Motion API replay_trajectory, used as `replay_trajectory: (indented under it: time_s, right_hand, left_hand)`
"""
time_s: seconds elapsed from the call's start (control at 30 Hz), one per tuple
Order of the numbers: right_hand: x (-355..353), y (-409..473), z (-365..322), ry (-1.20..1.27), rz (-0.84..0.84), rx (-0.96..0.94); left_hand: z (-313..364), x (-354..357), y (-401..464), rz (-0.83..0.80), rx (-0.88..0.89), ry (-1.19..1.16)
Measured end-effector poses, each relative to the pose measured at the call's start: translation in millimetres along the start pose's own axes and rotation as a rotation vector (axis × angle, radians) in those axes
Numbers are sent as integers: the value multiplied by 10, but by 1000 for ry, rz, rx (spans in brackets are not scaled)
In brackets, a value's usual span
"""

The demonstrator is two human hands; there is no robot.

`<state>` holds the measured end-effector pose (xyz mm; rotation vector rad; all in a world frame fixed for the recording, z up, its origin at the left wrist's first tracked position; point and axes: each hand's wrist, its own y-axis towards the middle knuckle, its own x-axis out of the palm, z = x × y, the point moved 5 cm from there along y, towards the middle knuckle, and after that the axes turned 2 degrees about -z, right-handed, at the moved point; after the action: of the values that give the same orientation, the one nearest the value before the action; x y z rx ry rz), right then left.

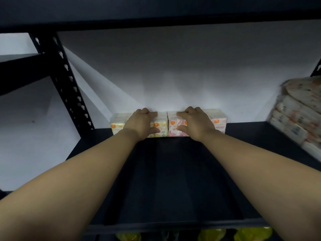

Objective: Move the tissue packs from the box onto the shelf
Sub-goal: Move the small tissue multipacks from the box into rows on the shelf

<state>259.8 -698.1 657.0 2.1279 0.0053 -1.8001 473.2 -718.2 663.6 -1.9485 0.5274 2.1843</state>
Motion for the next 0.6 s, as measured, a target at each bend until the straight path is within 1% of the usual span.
replay_trajectory:
  time_s: [0.07,0.17,0.37,0.6]
  right_hand:
    - [-26,-21,-14,-62,-61,12]
    - [-70,-126,-51,-84,-125,47]
    - [-157,-554,-272,-9,-98,87]
    - [-122,-1234,-570,84,-105,163]
  left_hand:
    - [31,-21,-40,-20,-16,26]
    - [92,-48,-182,-10,-29,35]
    - [234,-11,-636,60,15,-31]
    - [390,112,-1240,-6,-2,-65]
